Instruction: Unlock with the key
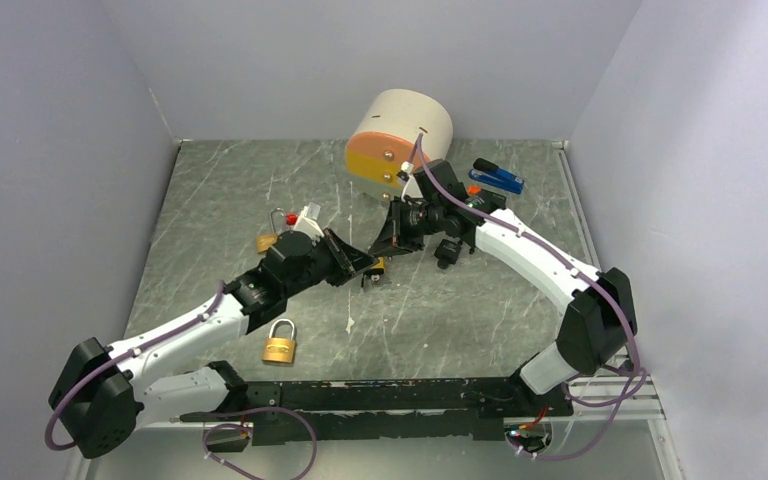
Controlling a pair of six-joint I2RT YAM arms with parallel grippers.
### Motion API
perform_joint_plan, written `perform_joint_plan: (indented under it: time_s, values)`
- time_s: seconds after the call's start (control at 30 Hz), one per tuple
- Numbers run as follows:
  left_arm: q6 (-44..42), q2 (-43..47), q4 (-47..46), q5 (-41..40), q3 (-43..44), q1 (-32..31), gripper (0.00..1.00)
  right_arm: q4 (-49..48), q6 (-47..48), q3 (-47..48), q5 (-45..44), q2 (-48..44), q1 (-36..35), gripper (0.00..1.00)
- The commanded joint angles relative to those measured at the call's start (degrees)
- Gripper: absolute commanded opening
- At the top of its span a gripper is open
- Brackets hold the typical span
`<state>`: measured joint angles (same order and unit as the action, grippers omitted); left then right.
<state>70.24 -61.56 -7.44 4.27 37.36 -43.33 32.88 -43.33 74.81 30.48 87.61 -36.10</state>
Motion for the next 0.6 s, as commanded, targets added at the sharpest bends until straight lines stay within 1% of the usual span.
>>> perform_joint_plan:
  time_s: [0.0,0.1,0.23,0.27,0.33,0.37,0.47,0.57]
  values:
    - [-4.2,-0.9,2.6,-4.2,3.7,0.8,0.03,4.0,2.0,2.5,3.6,-3.0,0.5,0.01]
    - [-7.5,-1.6,3.5,-3.0,5.5,0.8,0.02,3.9,2.6,2.5,4.1,-3.8,0.9,0.12]
    - [-12.4,-1.3,2.7,0.7,6.6,0.9,0.03,3.3,3.2,1.9,4.1,-5.2,1.4,0.36]
    - [-13.7,-1.2,2.9,1.6,7.0,0.9,0.02,3.4,3.6,2.0,4.0,-5.5,1.8,0.43]
    - [-16.4,-0.8,6.2,3.8,8.4,1.2,0.02,3.3,4.9,2.1,3.6,-6.7,3.0,0.51]
    - [-17.9,-0.8,7.2,5.3,9.0,1.3,0.03,2.6,5.9,2.0,3.5,-7.6,3.5,0.54]
    - [-23.1,-0.7,14.5,11.5,11.9,1.5,0.03,-0.5,11.1,1.2,5.1,-11.1,4.4,0.61]
    - [-28.7,-1.6,22.3,19.5,15.8,1.5,0.03,-6.0,14.9,-1.2,10.7,-15.2,4.4,0.64]
